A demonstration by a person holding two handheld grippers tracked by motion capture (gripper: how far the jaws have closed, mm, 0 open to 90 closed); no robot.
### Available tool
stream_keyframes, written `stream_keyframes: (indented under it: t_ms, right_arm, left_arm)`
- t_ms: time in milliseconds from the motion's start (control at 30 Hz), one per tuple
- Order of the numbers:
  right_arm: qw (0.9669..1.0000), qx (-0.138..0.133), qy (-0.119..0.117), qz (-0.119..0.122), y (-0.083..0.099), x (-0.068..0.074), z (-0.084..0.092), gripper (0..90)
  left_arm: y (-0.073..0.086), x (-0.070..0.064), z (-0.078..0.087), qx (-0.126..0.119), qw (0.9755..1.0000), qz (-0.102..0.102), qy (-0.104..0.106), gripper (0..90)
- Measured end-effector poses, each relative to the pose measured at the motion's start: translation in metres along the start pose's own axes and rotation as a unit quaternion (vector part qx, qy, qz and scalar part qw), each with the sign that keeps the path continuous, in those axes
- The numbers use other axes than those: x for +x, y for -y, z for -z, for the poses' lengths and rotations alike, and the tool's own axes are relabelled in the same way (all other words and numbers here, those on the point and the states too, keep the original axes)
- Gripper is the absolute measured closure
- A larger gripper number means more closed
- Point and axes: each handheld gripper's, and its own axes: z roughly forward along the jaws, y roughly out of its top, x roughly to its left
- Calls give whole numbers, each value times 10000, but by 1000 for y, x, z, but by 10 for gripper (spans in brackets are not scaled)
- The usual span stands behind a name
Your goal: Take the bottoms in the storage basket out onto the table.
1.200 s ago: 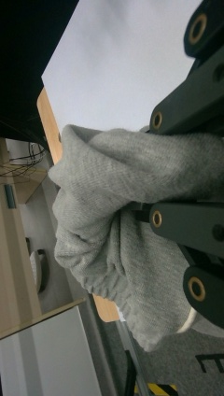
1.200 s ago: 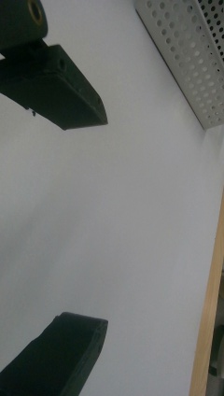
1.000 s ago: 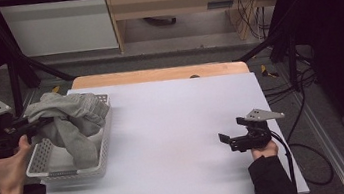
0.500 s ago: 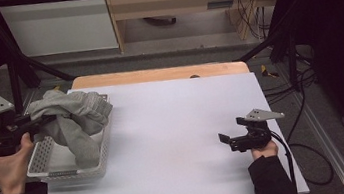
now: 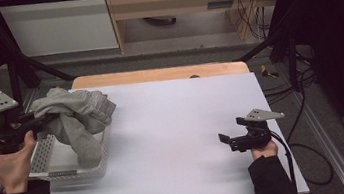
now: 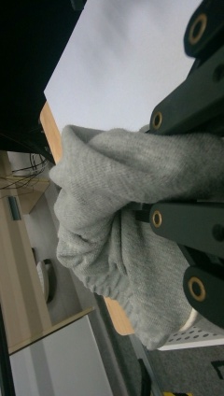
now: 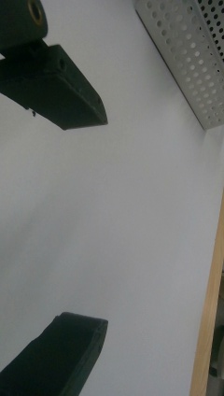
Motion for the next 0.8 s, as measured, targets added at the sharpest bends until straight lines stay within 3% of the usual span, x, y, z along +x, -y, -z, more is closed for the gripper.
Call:
stream_keyframes:
  t_ms: [800]
  right_arm:
    - [10000,-10,1,-3,0,0,0,42]
  left_arm:
    - [-16,-16,-7,-54,9997,-154,160,804]
